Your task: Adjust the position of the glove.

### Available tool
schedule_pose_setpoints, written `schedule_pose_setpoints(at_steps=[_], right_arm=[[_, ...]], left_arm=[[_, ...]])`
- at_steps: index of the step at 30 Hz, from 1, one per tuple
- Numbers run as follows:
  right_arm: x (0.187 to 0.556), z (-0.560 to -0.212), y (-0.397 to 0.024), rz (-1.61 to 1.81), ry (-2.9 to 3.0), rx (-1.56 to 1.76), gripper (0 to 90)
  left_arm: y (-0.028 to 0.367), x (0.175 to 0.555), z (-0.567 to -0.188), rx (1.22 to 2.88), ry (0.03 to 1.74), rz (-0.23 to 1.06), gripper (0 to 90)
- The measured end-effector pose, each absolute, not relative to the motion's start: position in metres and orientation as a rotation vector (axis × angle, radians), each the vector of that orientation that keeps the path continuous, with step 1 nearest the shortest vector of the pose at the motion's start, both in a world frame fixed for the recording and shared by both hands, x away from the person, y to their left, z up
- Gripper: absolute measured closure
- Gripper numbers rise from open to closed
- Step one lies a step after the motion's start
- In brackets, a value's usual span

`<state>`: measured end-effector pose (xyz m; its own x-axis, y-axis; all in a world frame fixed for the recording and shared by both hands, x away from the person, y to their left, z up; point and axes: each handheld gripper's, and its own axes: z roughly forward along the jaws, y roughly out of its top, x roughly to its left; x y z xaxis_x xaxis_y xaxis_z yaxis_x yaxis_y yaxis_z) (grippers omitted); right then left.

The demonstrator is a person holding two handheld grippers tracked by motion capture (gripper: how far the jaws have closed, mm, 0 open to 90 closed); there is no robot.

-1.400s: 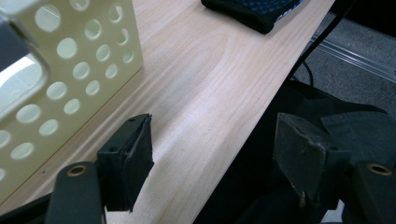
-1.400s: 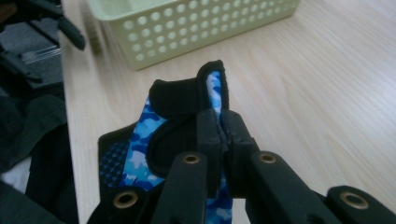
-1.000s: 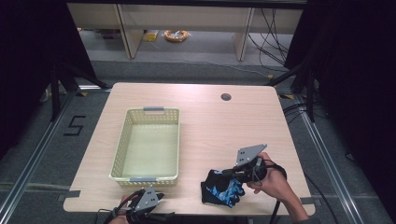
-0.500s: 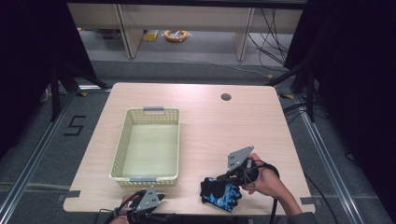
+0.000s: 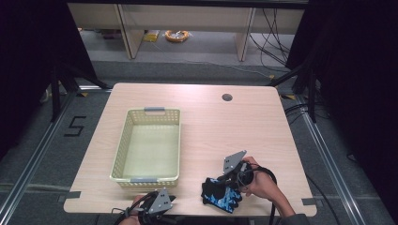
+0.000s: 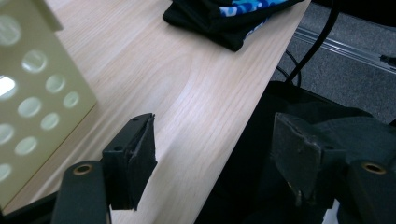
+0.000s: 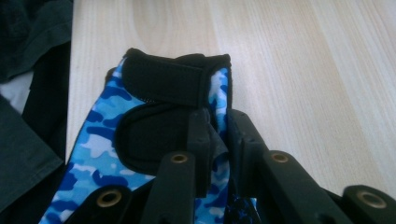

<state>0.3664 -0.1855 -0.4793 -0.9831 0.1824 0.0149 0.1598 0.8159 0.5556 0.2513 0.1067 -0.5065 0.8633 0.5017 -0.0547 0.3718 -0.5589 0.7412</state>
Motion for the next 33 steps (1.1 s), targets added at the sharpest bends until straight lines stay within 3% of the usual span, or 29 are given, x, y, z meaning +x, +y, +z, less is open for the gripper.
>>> schedule_pose_setpoints(at_steps=[4,9,13,23,33], right_arm=[[0.367,-0.48,-0.187,0.922,2.932,0.274,74.1],[0.354,-0.461,-0.202,1.048,2.77,0.625,66.4],[0.326,-0.449,-0.219,1.055,2.644,0.81,66.1],[0.27,-0.465,-0.244,1.025,2.529,1.009,70.5],[0.275,-0.477,-0.241,1.034,2.536,1.016,70.3]], left_arm=[[0.103,0.254,-0.505,2.226,0.616,0.205,30.1],[0.1,0.256,-0.499,2.206,0.608,0.217,30.5],[0.095,0.257,-0.496,2.198,0.596,0.224,32.0],[0.07,0.262,-0.484,2.188,0.515,0.221,35.7],[0.043,0.282,-0.486,2.23,0.503,0.24,40.5]])
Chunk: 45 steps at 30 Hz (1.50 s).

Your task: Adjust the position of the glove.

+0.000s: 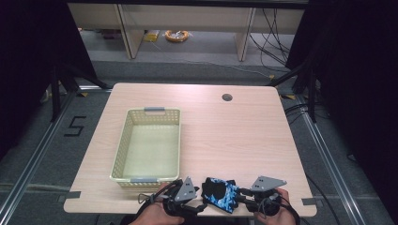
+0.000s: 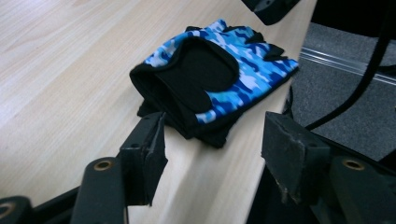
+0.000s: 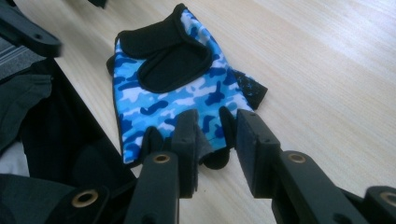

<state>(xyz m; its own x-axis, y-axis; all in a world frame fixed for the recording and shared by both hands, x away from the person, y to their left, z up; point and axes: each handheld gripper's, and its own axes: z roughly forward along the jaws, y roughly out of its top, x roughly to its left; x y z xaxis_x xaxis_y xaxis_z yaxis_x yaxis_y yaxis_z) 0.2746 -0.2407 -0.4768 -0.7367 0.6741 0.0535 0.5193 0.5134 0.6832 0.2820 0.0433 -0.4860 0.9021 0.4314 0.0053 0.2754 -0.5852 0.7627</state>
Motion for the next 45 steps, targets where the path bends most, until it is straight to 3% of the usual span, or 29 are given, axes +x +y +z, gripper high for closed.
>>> schedule_pose_setpoints(at_steps=[12,15,17,18,19,22,25,37,45], right_arm=[[0.284,-0.486,-0.238,0.992,2.549,1.099,70.4],[0.288,-0.496,-0.235,0.982,2.581,1.105,75.7],[0.289,-0.499,-0.233,0.976,2.602,1.081,86.0],[0.289,-0.499,-0.233,0.976,2.602,1.081,86.0],[0.288,-0.496,-0.232,0.957,2.625,1.081,87.3],[0.288,-0.496,-0.232,0.942,2.623,1.063,87.7],[0.289,-0.494,-0.232,0.966,2.61,1.008,87.8],[0.293,-0.466,-0.227,1.001,2.61,0.894,88.0],[0.32,-0.471,-0.211,0.736,2.729,0.673,87.8]], left_arm=[[0.013,0.295,-0.502,2.296,0.528,0.226,42.6],[0.013,0.293,-0.502,2.306,0.494,0.276,51.8],[0.014,0.293,-0.501,2.295,0.497,0.29,66.0],[0.015,0.293,-0.502,2.29,0.5,0.289,66.0],[0.016,0.293,-0.503,2.294,0.489,0.291,74.4],[0.016,0.292,-0.504,2.293,0.484,0.299,76.0],[0.019,0.295,-0.502,2.273,0.497,0.285,84.8],[0.022,0.283,-0.492,2.245,0.471,0.232,88.8],[0.018,0.282,-0.497,2.262,0.459,0.188,85.4]])
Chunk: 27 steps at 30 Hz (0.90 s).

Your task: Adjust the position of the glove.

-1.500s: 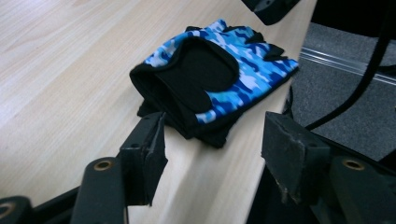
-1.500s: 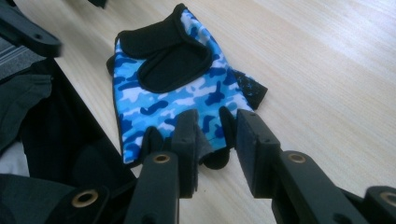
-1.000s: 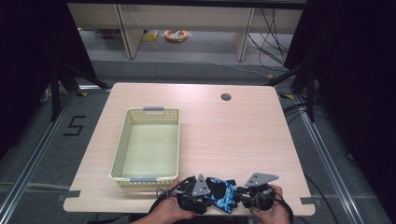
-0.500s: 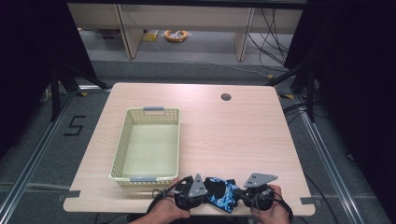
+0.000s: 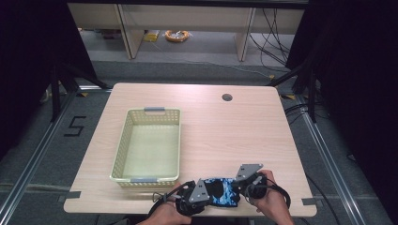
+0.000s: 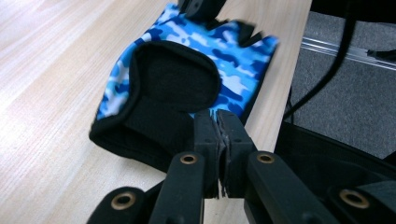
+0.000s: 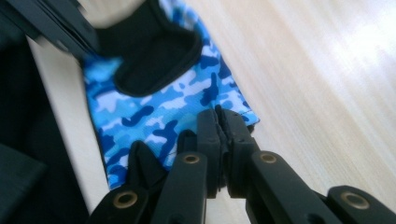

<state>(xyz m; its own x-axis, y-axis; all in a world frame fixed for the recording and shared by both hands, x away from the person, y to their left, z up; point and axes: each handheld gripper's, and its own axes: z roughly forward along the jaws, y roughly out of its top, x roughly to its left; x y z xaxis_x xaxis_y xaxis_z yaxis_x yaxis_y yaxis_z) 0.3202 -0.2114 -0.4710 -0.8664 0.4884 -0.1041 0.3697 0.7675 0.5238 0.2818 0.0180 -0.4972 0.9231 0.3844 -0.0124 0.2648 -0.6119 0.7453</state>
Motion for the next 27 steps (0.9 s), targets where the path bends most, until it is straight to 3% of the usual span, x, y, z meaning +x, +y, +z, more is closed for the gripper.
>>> schedule_pose_setpoints(at_steps=[8,17,27], right_arm=[[0.323,-0.484,-0.217,0.771,2.752,0.73,83.3],[0.308,-0.477,-0.241,1.081,2.492,1.279,51.6],[0.304,-0.493,-0.233,0.995,2.48,1.451,38.7]], left_arm=[[0.033,0.283,-0.489,2.236,0.488,0.203,73.0],[0.047,0.278,-0.496,2.206,0.596,0.174,50.9],[0.06,0.274,-0.494,2.229,0.619,0.16,40.0]])
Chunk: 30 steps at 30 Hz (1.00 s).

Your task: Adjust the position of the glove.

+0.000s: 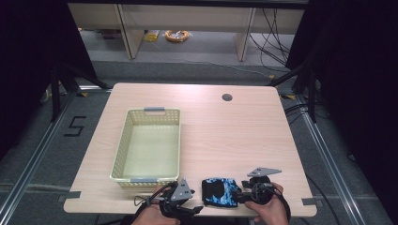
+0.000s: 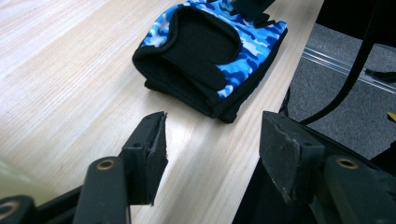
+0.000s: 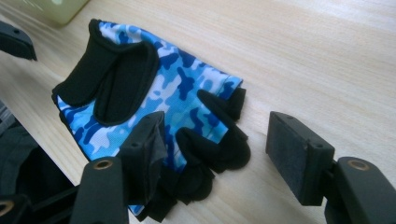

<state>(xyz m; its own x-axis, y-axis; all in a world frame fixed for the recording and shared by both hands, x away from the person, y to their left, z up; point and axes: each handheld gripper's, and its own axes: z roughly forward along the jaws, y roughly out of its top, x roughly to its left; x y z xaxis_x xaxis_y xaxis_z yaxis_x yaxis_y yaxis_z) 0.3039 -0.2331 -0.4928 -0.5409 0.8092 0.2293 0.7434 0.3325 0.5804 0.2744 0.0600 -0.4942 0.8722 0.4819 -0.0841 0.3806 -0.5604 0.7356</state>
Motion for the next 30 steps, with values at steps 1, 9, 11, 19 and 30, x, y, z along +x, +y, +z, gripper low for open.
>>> schedule_pose_setpoints(at_steps=[1,9,11,19,30], right_arm=[[0.304,-0.493,-0.233,0.995,2.48,1.451,38.7],[0.299,-0.497,-0.221,0.882,2.525,1.3,51.0],[0.297,-0.497,-0.217,0.88,2.528,1.274,57.9],[0.292,-0.499,-0.221,0.965,2.548,1.292,76.1],[0.29,-0.501,-0.222,0.998,2.531,1.313,78.0]], left_arm=[[0.06,0.274,-0.494,2.229,0.619,0.16,39.6],[0.065,0.276,-0.496,2.205,0.663,0.147,38.6],[0.065,0.278,-0.496,2.222,0.645,0.158,38.5],[0.06,0.284,-0.502,2.175,0.752,0.071,41.7],[0.046,0.294,-0.505,2.154,0.776,-0.013,51.2]])
